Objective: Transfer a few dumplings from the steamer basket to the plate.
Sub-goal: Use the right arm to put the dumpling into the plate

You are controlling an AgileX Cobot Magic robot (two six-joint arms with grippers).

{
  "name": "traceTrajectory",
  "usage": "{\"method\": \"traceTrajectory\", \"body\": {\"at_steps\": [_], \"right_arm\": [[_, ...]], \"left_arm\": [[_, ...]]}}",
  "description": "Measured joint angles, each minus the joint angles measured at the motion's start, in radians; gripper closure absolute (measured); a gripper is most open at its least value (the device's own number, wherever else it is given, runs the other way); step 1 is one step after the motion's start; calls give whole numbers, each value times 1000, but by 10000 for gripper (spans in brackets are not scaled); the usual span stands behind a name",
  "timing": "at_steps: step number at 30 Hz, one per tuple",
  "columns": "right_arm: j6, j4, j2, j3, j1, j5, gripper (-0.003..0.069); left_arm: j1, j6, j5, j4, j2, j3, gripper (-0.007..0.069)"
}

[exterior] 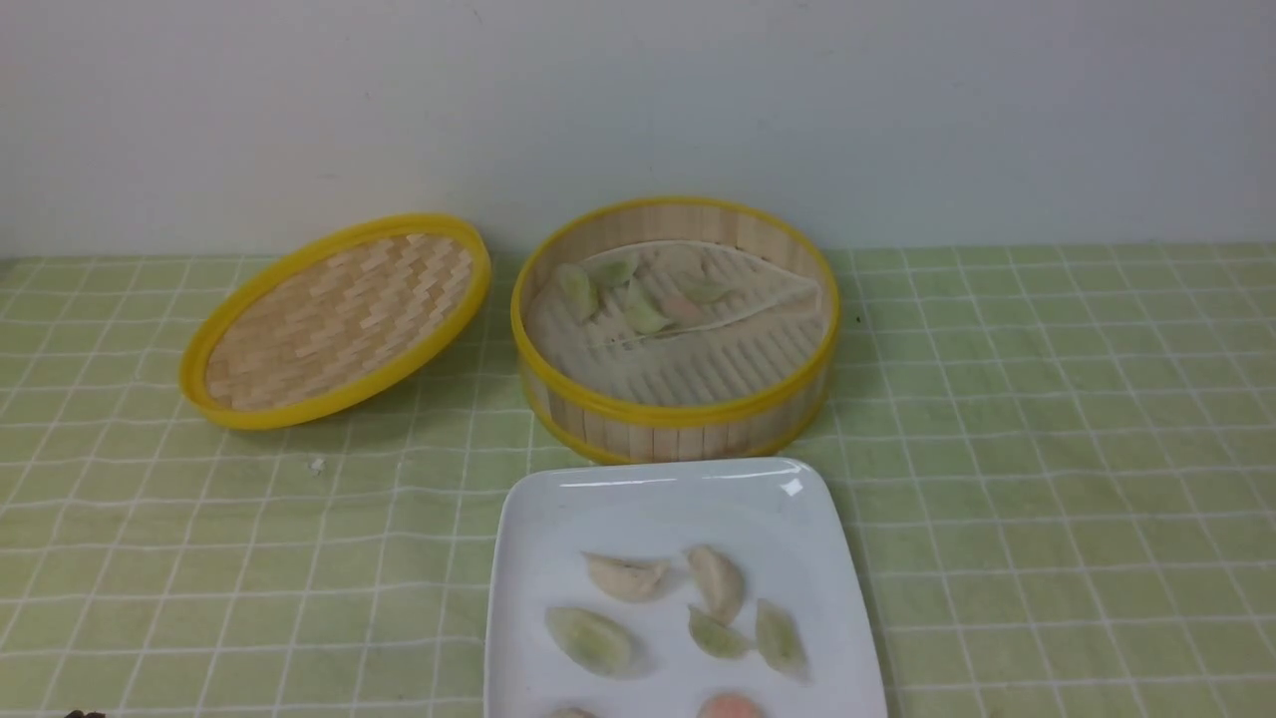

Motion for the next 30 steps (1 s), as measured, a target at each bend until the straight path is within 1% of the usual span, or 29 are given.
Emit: {"method": "traceTrajectory", "body": {"at_steps": [21, 30], "right_arm": [[0, 0, 0, 0, 0, 0, 673], [-41, 24, 0, 99, 0, -41, 673]], "left_arm": [[0, 0, 0, 0, 0, 0, 631], [0, 0, 0, 0, 0, 0, 631]]}}
